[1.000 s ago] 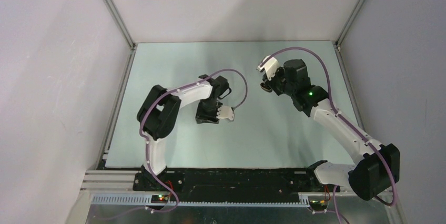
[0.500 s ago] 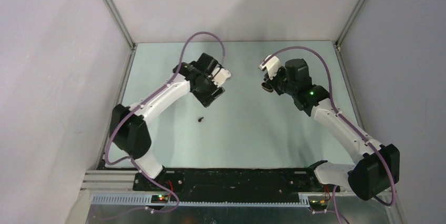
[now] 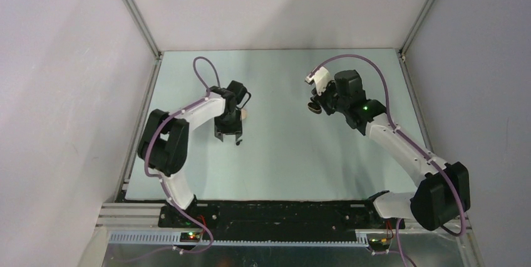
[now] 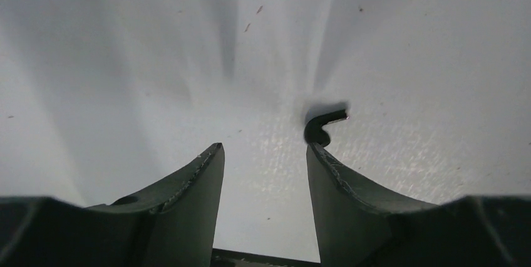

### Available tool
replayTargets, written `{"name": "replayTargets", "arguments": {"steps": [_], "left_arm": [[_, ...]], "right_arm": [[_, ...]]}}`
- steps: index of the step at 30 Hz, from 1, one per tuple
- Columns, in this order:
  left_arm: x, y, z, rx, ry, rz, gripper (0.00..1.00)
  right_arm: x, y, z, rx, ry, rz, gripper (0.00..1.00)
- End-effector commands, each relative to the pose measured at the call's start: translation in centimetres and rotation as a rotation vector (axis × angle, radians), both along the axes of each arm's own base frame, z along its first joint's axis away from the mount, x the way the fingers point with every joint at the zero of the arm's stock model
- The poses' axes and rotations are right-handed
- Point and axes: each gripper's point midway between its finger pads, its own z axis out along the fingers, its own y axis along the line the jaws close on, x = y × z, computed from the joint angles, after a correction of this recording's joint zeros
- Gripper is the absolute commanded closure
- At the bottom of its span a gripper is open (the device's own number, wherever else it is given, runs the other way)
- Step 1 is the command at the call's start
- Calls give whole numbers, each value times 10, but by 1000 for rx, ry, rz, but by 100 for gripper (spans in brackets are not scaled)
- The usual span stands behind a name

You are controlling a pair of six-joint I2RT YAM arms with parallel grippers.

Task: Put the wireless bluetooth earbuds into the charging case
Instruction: Adjust the earbud at the center of the board.

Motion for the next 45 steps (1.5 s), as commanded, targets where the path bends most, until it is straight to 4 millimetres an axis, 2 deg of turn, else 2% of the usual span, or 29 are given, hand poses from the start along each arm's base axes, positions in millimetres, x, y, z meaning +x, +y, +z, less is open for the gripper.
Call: {"name": "replayTargets", "arguments": {"steps": [1,12,18,26,35,45], "left_arm": [[10,-24,-9,-94,-13,87,44],[10,-39,-28,-125,65,51,48],[11,-39,-34,-114,79,47,53],[5,-36,-27,-101,60,23,56],[10,-40,-1,-99,-31,-43,46],[11,-47,11,-119,-105,-137,45]], "right_arm": [[4,7,10,51,-5,-3,100],[7,6,8,51,-2,-11,100],[9,5,5,51,5,-19,100],[11,4,1,54,17,-21,100],[15,9,-2,75,22,-14,100],[13,7,-3,81,37,-26,100]]}}
